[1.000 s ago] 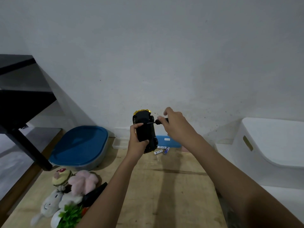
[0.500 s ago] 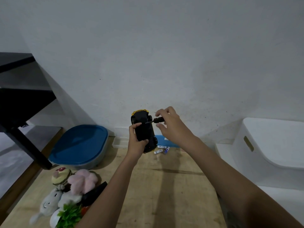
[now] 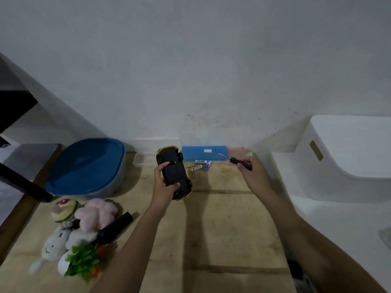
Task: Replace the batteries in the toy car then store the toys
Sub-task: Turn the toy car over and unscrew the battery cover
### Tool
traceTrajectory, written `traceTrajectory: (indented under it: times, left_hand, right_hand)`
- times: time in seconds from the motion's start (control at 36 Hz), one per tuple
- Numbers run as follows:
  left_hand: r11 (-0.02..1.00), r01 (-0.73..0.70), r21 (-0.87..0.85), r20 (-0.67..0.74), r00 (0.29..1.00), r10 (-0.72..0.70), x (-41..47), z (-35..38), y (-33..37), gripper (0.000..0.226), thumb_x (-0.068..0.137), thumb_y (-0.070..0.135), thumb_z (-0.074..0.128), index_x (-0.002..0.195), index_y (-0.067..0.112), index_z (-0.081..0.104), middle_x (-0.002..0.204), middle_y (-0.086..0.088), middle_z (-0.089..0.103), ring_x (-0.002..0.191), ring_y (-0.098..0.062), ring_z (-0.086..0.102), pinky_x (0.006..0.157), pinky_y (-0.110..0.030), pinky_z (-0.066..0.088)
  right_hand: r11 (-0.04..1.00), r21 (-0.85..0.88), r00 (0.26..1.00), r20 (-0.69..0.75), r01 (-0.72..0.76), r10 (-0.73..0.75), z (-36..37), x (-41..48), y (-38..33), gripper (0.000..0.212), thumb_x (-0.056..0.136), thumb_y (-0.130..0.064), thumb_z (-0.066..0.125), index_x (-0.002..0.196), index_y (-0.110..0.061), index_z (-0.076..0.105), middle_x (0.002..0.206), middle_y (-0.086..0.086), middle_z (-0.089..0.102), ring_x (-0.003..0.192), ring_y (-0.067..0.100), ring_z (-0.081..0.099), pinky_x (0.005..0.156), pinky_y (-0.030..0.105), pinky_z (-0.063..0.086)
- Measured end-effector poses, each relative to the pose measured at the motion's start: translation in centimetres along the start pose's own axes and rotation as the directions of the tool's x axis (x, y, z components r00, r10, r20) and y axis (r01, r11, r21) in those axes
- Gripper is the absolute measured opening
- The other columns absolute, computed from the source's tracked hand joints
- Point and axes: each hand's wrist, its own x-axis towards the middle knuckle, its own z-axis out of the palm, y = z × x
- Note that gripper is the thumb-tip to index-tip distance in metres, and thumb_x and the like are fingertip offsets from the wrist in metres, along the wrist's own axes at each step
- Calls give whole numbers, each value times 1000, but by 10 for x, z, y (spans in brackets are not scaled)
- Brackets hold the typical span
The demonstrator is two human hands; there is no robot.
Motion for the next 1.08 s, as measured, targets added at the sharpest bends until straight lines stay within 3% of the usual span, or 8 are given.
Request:
traceTrajectory:
  times: [0.08,0.19,0.36,0.5,0.64,0.75,0.89,1.08]
  left_hand:
    - [998,50,27,28,998,-50,-2,0,-20,64,81,-19,53,125,25,39,113,3,47,86,-2,52,59,-18,50]
    - [994,104,35,31,994,-105,-4,0,-41,64,80,-19,54,120,29,41,117,-2,48,88,-4,52,60,-21,50]
    - [987,157,23,35,987,-158,-5,0,-57,66,79,-19,55,125,27,41,119,-4,51,88,-5,54,55,-18,52]
    - [988,154,19,42,987,-155,-5,-1,-57,66,79,-19,54,120,31,41,118,-1,50,89,-5,54,60,-20,52]
    - [990,143,2,52,988,-143,-4,-1,-52,67,79,-20,54,119,31,42,118,1,51,89,-5,55,56,-16,53]
    - [991,131,-7,56,990,-130,-4,-1,-48,67,79,-20,54,119,33,42,116,3,52,89,-4,55,60,-19,54]
    - [993,117,-18,58,992,-116,-4,-3,-44,68,78,-19,55,114,38,43,121,-2,52,93,-8,55,66,-26,52]
    - [998,59,-2,78,995,-58,-3,0,-36,68,78,-17,56,113,40,45,127,-5,50,98,-14,55,74,-34,54]
  right_hand:
    - [983,-1,983,-11,-183,183,8,-8,52,15,92,-7,51,102,2,57,94,12,56,87,25,53,58,21,34]
    - [962,-72,965,-43,-262,260,17,-20,91,17,93,-7,50,103,5,55,92,15,54,84,28,53,53,17,31]
    - [955,-129,963,-56,-269,264,27,-31,109,12,86,0,57,97,5,59,88,15,58,89,34,57,74,36,45]
    - [952,-218,976,-43,-216,212,34,-31,110,11,78,4,61,87,0,57,88,16,62,78,26,54,62,28,37]
    - [929,-335,985,22,-155,172,39,-30,112,22,76,0,63,78,-11,44,86,15,54,86,34,53,64,35,39]
    - [899,-414,980,70,-142,187,37,-25,110,20,77,-9,66,90,-6,51,95,16,57,92,34,54,64,32,38]
    - [904,-425,999,33,38,-27,35,-20,82,26,80,-12,65,105,-7,56,102,12,57,94,29,55,74,40,49]
    - [929,-56,883,336,365,-327,54,-17,-11,22,87,-5,56,106,-11,64,91,-3,56,78,3,50,69,9,38]
